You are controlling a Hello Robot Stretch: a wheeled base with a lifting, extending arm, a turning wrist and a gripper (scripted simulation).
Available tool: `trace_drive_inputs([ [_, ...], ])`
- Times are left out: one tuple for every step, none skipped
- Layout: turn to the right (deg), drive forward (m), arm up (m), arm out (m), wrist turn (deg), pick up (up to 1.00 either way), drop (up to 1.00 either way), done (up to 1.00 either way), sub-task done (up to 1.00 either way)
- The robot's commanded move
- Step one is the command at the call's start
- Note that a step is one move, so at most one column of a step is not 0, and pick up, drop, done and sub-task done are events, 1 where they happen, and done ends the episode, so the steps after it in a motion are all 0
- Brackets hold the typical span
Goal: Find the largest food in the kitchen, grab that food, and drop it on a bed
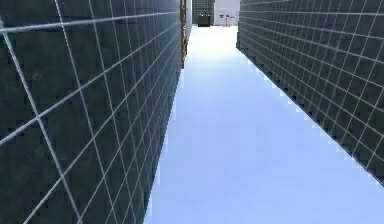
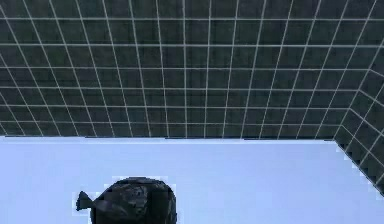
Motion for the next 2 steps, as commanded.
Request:
trace_drive_inputs([
  [-12.0,0.00,0.00,0.00,0.0,0.00,0.00,0.00,0.00],
  [0.0,0.45,0.00,0.00,0.0,0.00,0.00,0.00,0.00],
])
